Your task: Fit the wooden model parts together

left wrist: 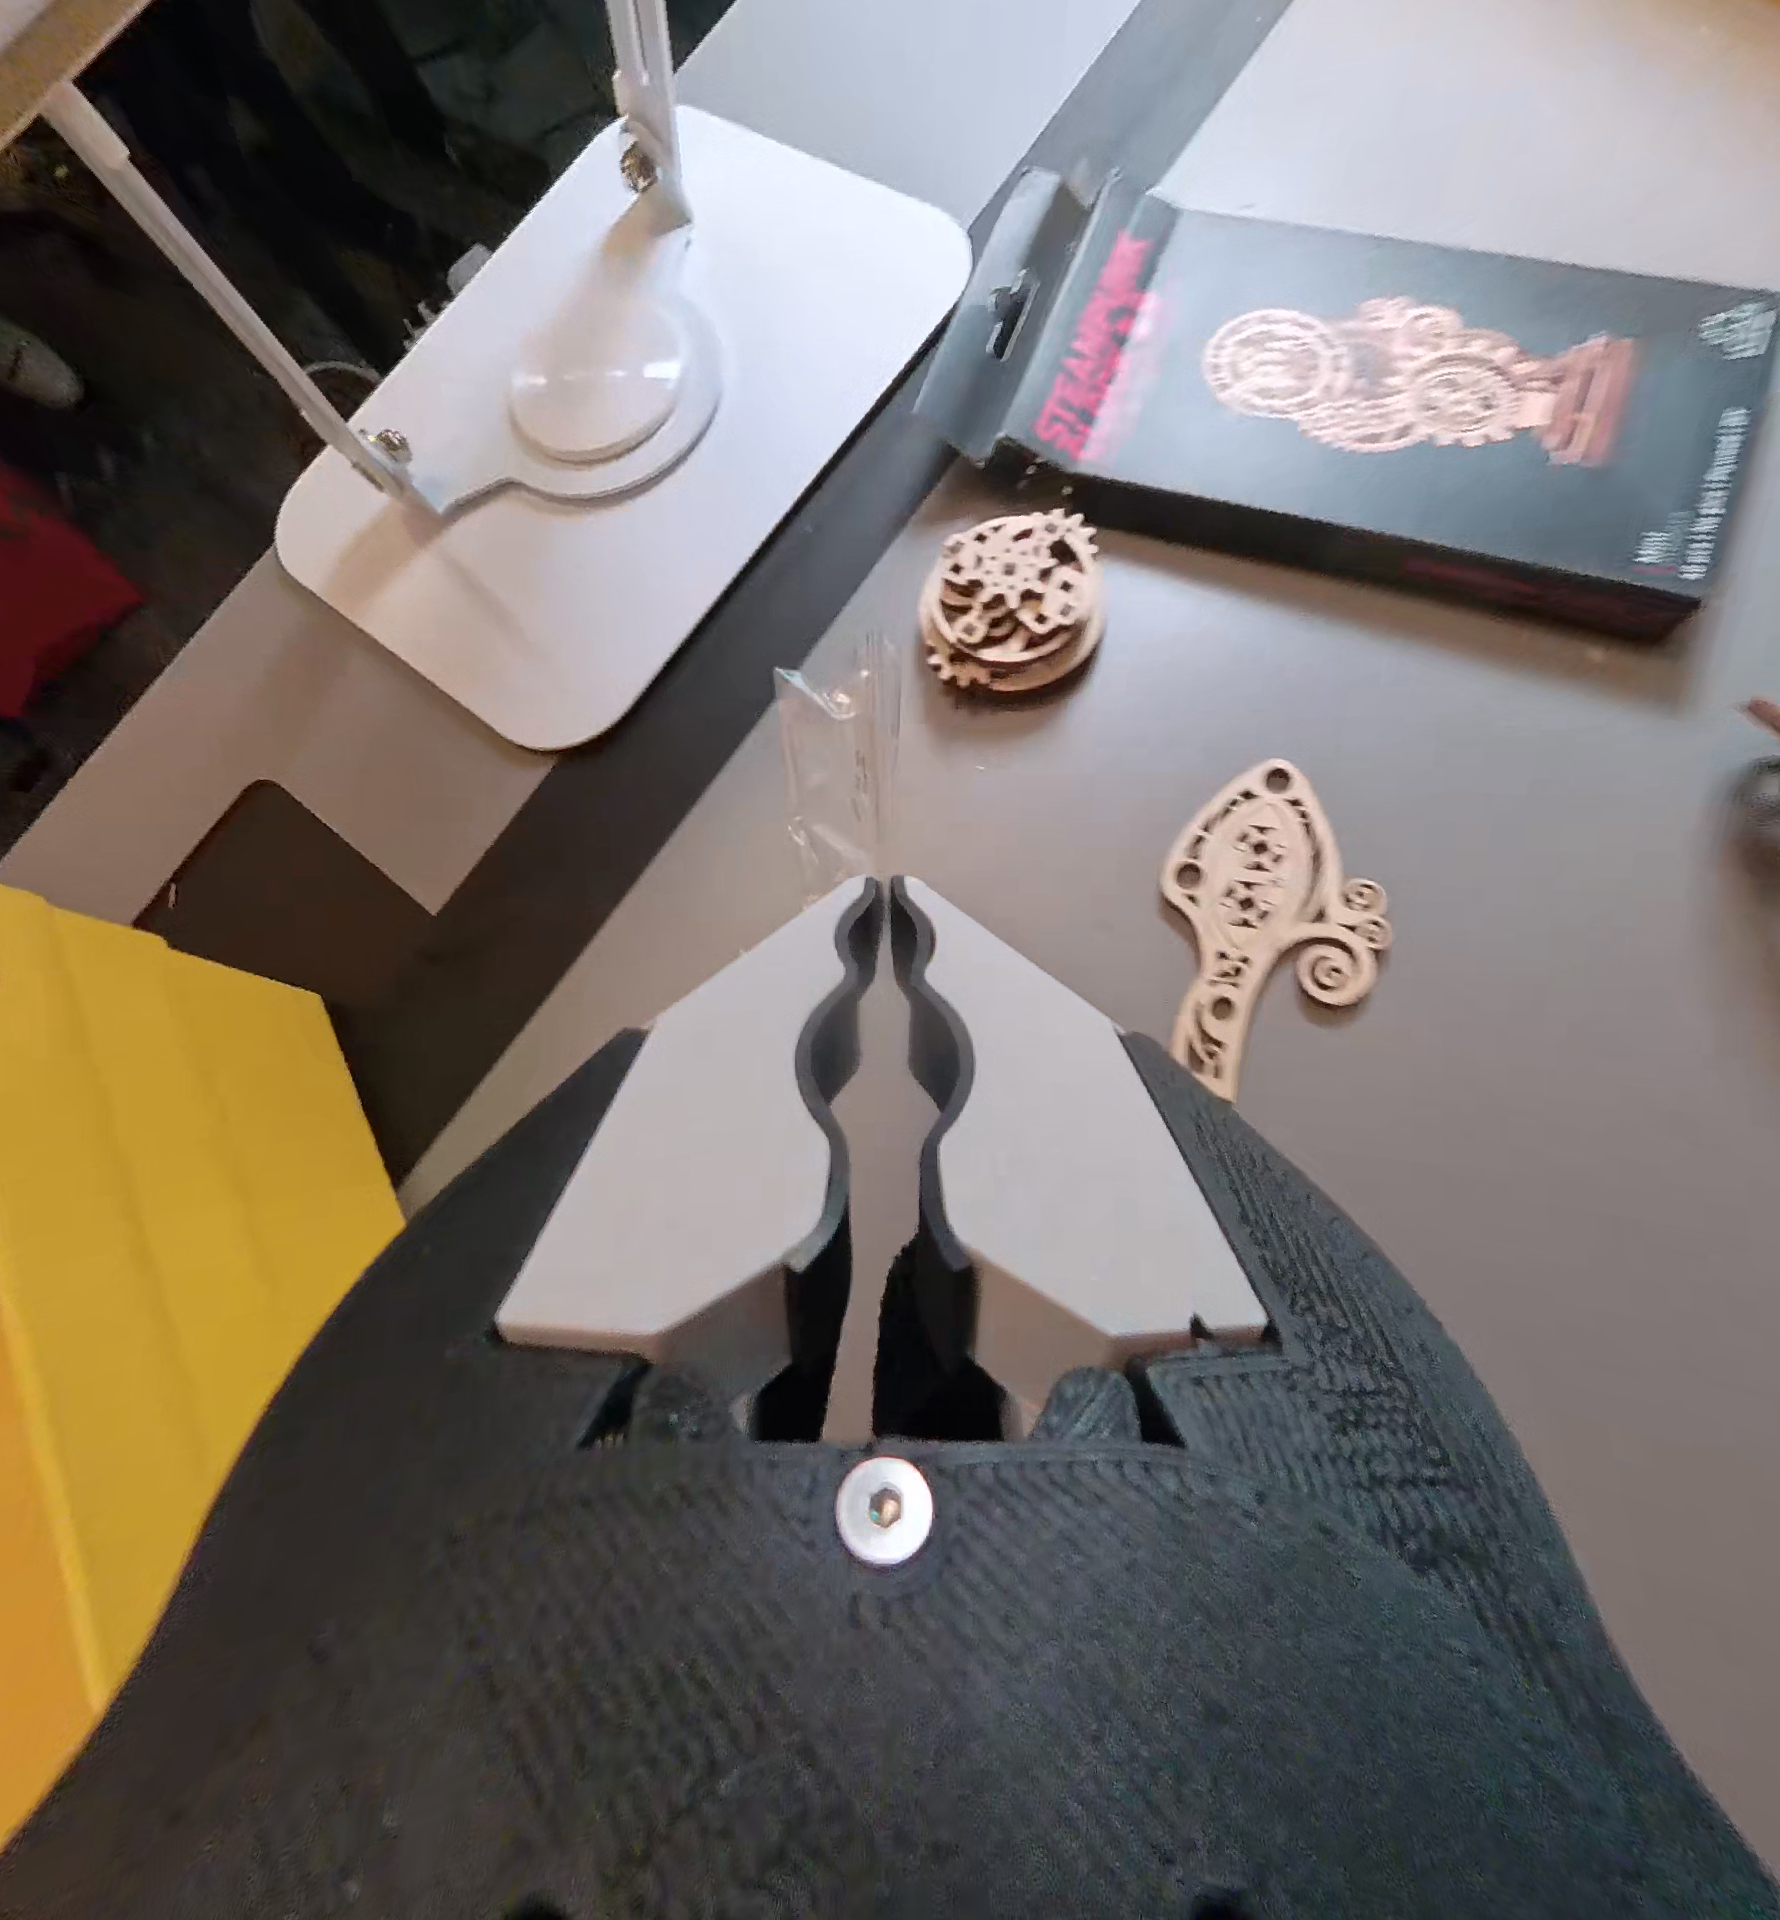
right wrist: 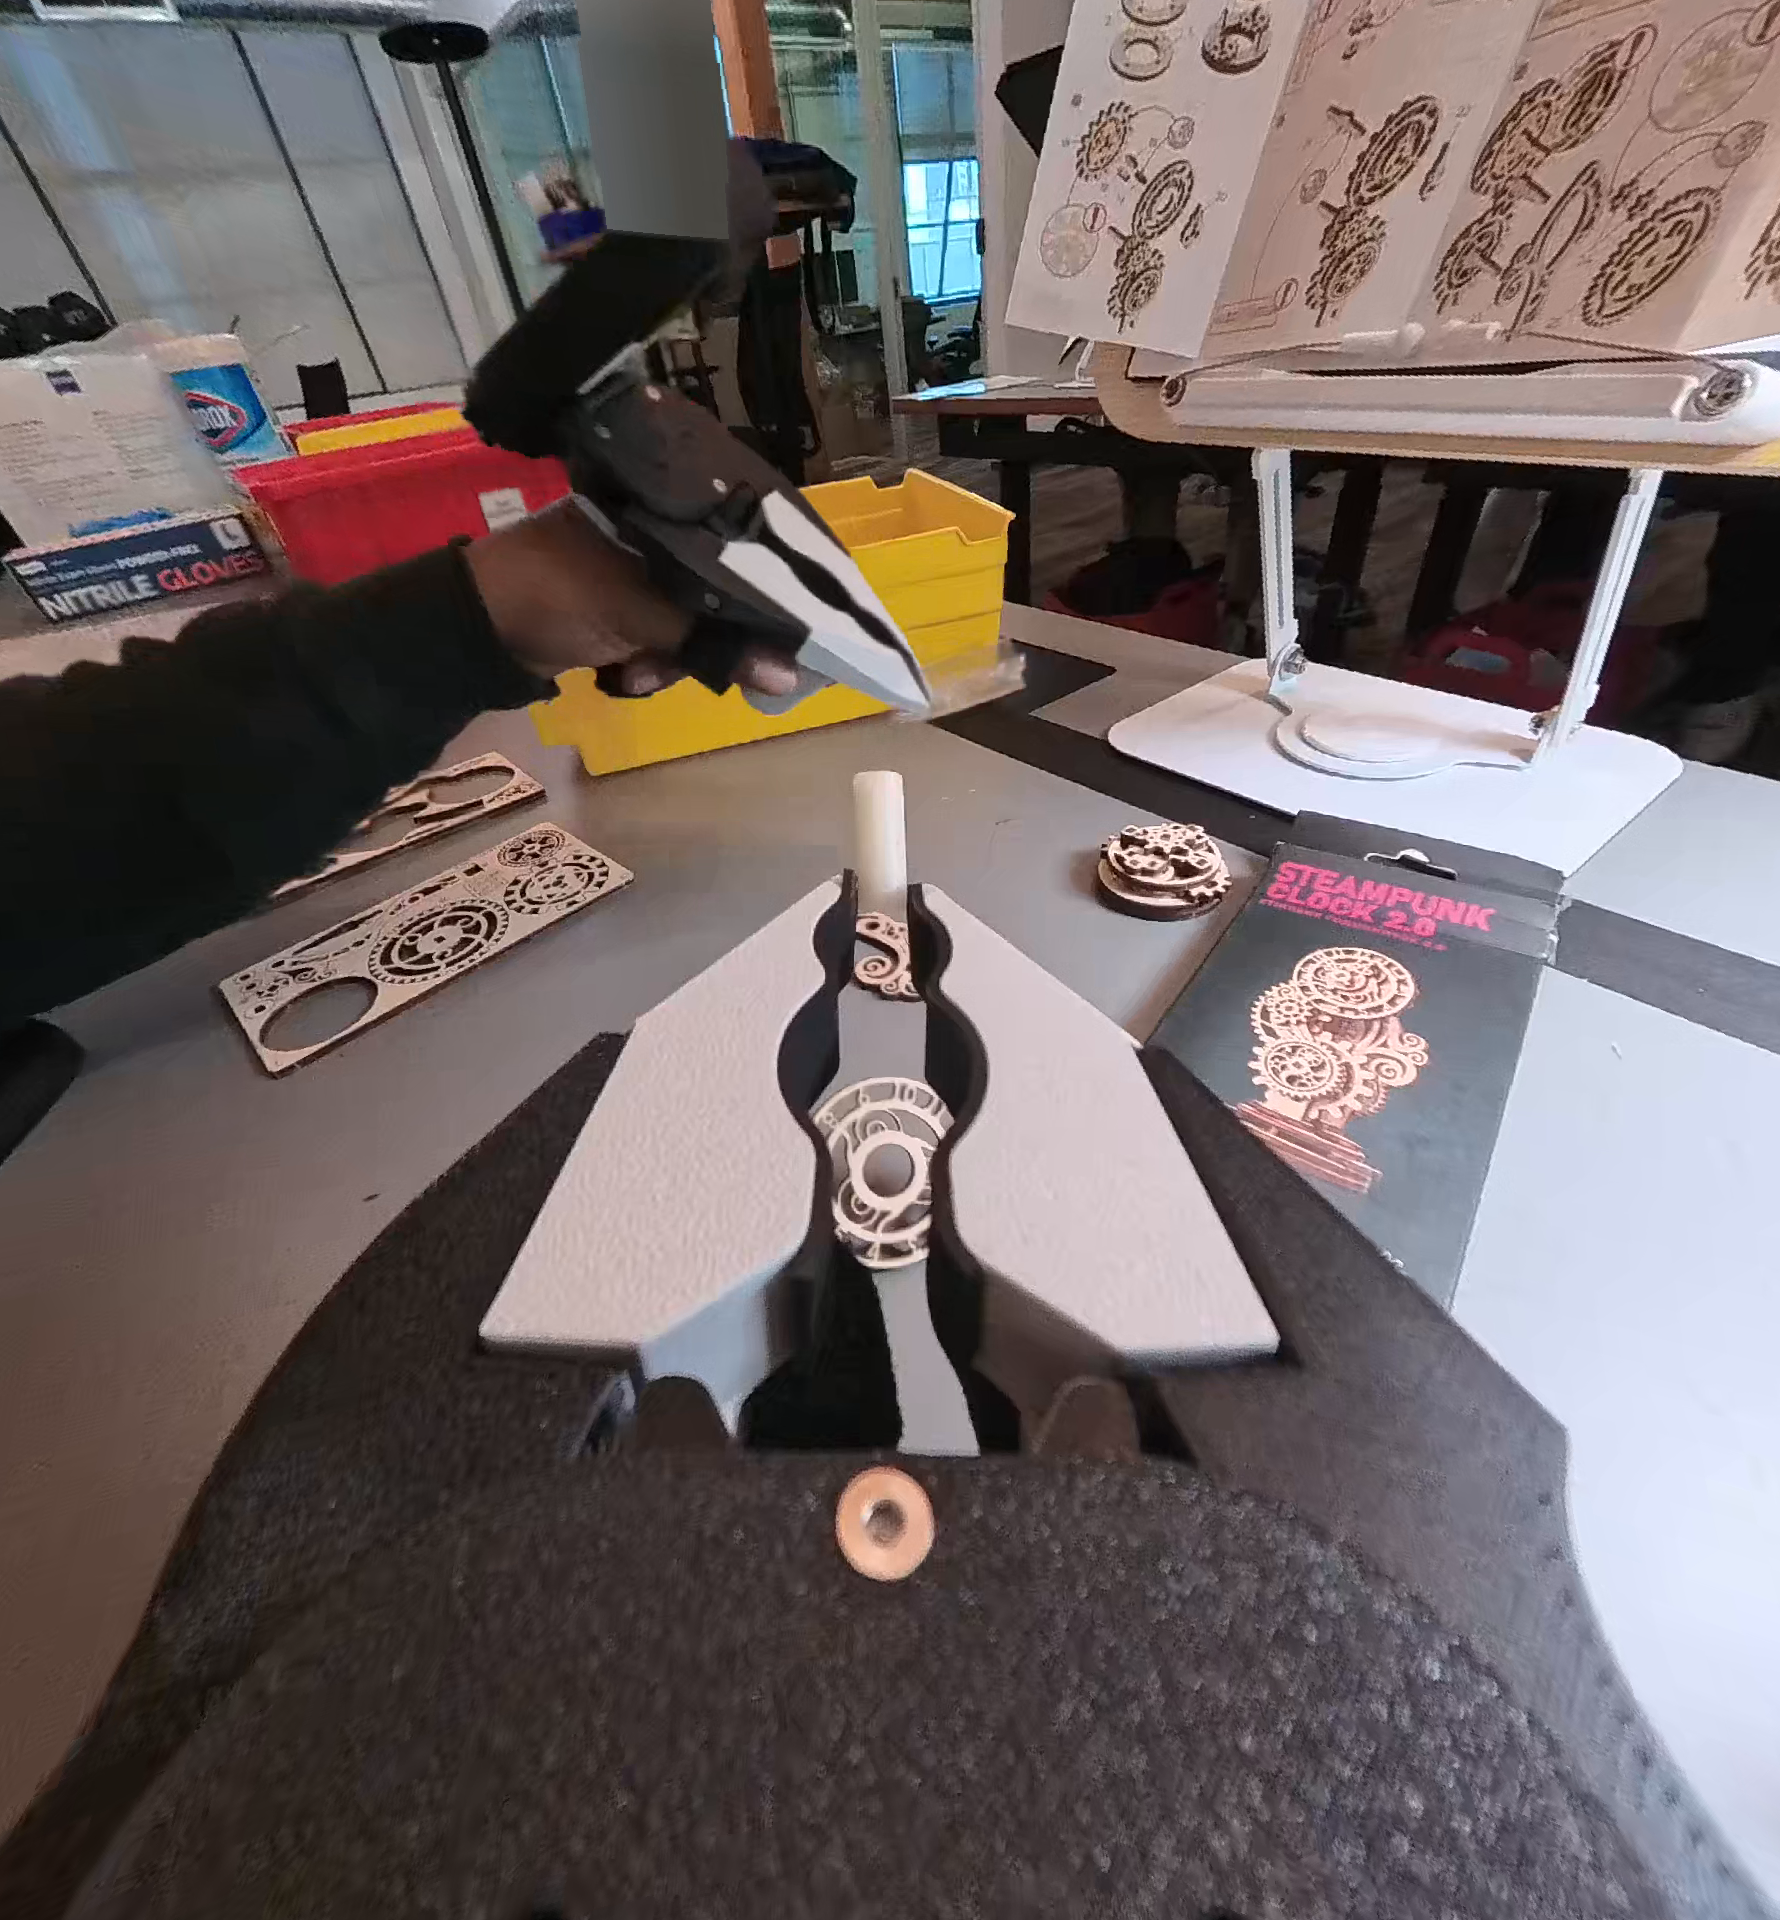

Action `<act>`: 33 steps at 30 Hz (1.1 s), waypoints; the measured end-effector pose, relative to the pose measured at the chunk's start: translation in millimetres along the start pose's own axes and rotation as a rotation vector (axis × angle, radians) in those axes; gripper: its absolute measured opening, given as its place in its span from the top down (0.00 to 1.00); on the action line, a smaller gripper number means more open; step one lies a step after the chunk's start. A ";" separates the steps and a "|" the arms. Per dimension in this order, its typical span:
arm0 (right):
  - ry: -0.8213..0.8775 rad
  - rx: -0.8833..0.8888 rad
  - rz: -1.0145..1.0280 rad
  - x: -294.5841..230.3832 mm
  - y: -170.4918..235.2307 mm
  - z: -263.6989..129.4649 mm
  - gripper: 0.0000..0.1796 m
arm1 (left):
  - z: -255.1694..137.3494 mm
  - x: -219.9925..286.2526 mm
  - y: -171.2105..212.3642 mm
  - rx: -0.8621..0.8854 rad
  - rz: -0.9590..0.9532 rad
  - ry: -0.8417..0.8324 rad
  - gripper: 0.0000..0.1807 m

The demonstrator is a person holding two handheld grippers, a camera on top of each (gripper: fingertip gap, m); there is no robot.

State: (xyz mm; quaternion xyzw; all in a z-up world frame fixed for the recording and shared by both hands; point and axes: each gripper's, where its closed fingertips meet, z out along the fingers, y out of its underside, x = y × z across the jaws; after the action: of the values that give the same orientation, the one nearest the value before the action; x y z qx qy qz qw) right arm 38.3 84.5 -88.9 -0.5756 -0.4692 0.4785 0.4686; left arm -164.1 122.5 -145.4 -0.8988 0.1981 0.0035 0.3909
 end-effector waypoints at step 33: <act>-0.392 0.157 -0.249 -118.8 -12.0 -1.8 0.96 | -144.9 218.2 -38.0 0.713 -0.242 0.720 0.91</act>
State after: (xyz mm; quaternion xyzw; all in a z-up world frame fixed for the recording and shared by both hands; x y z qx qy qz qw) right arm 27.0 -31.6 -63.6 -0.3711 -0.5799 0.5546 0.4674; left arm 29.1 -33.2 -53.3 -0.6706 0.2034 -0.4186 0.5776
